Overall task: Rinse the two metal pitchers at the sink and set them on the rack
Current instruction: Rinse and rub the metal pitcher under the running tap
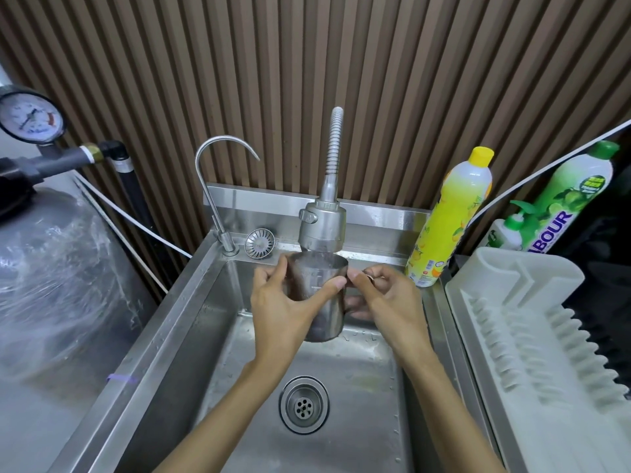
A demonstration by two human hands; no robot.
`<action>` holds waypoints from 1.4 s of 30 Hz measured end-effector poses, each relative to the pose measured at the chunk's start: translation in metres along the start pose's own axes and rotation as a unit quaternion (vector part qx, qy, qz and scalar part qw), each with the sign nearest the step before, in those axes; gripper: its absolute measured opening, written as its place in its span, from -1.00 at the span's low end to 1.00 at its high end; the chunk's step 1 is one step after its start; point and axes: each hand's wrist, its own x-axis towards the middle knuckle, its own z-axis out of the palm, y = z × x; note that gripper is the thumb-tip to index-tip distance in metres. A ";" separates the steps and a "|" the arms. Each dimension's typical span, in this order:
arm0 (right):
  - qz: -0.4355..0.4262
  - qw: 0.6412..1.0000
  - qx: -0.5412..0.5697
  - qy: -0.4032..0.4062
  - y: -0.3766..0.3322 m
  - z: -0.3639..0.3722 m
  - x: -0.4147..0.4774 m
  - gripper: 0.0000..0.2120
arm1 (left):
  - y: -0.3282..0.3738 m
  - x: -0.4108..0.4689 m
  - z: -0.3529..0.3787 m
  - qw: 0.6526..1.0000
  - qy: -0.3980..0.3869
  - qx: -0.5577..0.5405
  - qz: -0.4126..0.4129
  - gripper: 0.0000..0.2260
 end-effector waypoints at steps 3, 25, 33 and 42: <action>-0.088 0.976 -0.194 0.050 -0.012 -0.005 -0.005 -0.77 | -0.006 -0.003 0.003 0.997 -0.057 -0.033 -0.028 -0.46; 0.050 0.969 0.228 -0.074 0.015 0.022 0.006 -0.85 | 0.003 0.011 -0.008 0.999 0.009 0.004 0.042 -0.26; -0.073 0.989 -0.125 -0.006 0.025 0.025 0.022 -0.78 | -0.043 0.029 -0.004 0.955 -0.228 -0.008 -0.190 -0.63; -0.248 0.901 -0.352 -0.042 0.042 0.038 0.031 -0.83 | -0.079 0.033 0.033 0.940 -0.261 0.085 -0.205 -0.48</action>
